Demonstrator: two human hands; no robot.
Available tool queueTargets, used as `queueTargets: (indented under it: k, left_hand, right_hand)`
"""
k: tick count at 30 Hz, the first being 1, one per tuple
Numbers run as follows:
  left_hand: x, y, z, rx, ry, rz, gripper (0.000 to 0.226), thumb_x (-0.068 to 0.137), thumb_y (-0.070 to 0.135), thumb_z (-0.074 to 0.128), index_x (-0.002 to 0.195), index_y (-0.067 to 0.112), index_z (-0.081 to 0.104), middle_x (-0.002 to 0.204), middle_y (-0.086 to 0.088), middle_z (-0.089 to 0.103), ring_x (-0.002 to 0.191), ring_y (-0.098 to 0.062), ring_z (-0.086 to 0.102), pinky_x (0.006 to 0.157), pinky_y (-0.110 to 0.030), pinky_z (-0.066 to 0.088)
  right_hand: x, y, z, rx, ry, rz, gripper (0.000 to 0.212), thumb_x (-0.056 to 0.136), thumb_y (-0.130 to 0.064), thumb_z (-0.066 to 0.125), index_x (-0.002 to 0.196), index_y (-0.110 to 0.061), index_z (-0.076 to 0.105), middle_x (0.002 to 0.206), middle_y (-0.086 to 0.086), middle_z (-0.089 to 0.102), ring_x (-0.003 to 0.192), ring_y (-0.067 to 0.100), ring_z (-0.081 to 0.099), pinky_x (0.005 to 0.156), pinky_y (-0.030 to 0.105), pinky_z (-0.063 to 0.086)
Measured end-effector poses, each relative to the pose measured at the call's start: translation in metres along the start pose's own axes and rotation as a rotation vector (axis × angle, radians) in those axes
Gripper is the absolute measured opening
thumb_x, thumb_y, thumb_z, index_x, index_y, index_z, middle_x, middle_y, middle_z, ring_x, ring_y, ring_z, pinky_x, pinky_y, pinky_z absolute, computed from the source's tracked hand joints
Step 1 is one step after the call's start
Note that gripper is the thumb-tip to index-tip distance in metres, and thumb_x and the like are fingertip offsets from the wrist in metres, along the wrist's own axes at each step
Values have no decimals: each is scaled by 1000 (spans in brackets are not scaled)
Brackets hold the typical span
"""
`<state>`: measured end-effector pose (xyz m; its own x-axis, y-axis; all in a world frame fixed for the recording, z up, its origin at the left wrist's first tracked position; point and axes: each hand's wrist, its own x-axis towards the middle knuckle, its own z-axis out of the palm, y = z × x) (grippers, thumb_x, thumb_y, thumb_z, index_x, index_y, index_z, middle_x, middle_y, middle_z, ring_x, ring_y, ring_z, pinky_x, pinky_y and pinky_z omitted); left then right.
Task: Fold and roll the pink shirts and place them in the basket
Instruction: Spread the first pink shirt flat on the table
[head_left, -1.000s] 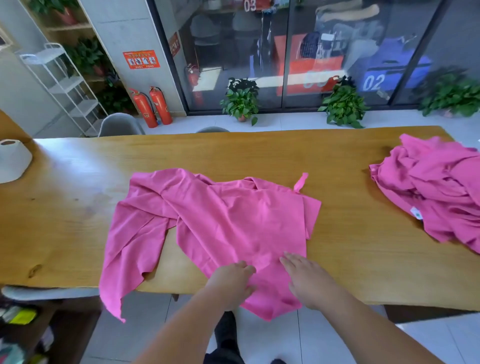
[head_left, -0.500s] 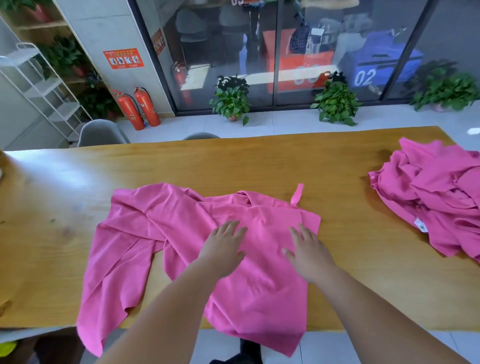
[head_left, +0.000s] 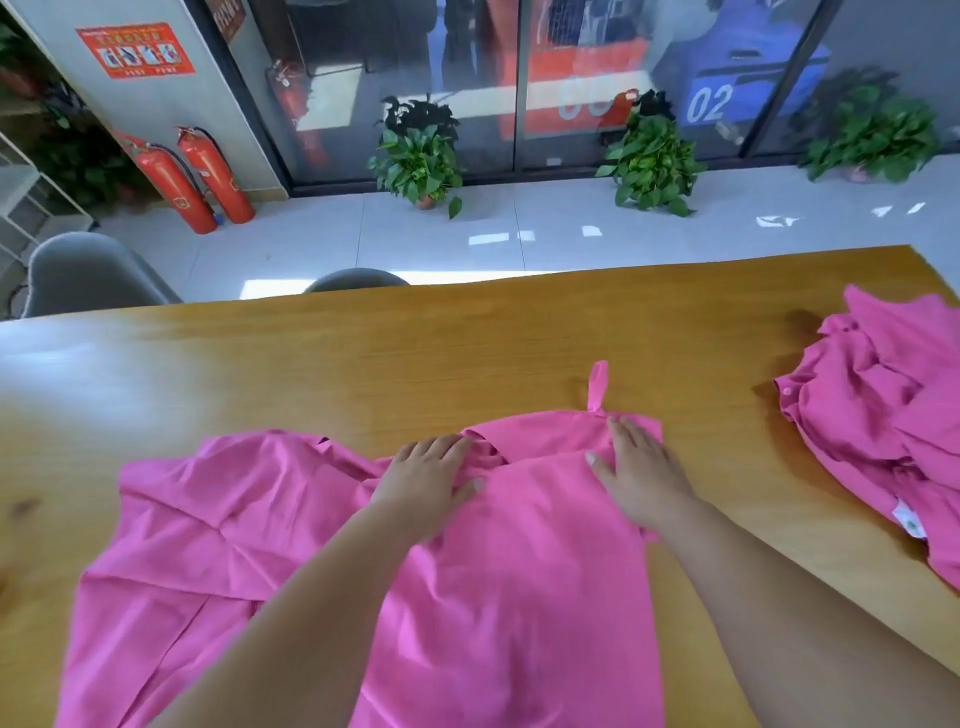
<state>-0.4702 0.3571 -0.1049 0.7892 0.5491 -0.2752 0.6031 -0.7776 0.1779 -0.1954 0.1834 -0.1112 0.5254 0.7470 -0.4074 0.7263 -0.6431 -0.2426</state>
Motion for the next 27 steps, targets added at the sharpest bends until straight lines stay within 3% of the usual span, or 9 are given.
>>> queueTargets:
  k: [4, 8, 12, 18, 22, 24, 27]
  left_hand:
    - [23, -22, 6, 53, 116, 41, 76, 102, 69, 21, 156, 23, 47, 158, 2, 51, 152, -29, 39, 127, -49, 27]
    - [37, -25, 5, 58, 164, 162, 72, 106, 65, 30, 163, 21, 38, 172, -3, 29, 161, -27, 20, 131, -48, 19]
    - [45, -21, 11, 111, 150, 414, 73, 102, 58, 44, 160, 14, 43, 166, -6, 40, 153, -25, 36, 129, -45, 25]
    - [60, -29, 9, 159, 50, 183, 94, 100, 77, 17, 169, 12, 21, 176, -9, 18, 163, -25, 12, 132, -50, 6]
    - [75, -56, -11, 139, 69, 155, 106, 93, 87, -4, 168, 17, 26, 175, -5, 22, 162, -24, 17, 132, -48, 12]
    - [87, -69, -17, 146, 60, 128, 101, 96, 85, 2, 166, 17, 29, 174, -7, 25, 161, -27, 20, 131, -49, 16]
    - [103, -79, -20, 69, 99, -5, 80, 101, 67, 13, 155, 16, 43, 164, -12, 34, 156, -32, 31, 126, -46, 28]
  right_hand:
    - [46, -7, -18, 5, 13, 32, 80, 107, -63, 28, 170, -16, 9, 178, 4, 7, 163, 21, 8, 132, 47, 13]
    - [87, -17, -35, -37, 27, 21, 81, 108, -62, 31, 169, -14, 10, 177, 7, 10, 163, 23, 11, 132, 46, 14]
    - [103, -36, -39, -80, 59, 50, 82, 107, -62, 32, 169, -14, 8, 178, 6, 8, 164, 25, 6, 132, 47, 12]
    - [37, -79, 19, -71, 180, 56, 88, 102, -70, 34, 169, -19, 10, 176, 15, 7, 162, 35, 9, 128, 54, 24]
    - [41, -56, 24, -218, 113, -3, 110, 88, -92, 20, 170, -20, 3, 177, 10, -6, 164, 27, -5, 132, 47, 12]
    - [60, -43, 8, -259, 84, -12, 109, 88, -92, 25, 170, -23, 1, 177, 8, -11, 163, 27, -9, 132, 46, 11]
    - [75, -38, -17, -272, 159, 132, 92, 99, -72, 42, 169, -20, 12, 177, 13, -1, 163, 34, 2, 130, 50, 18]
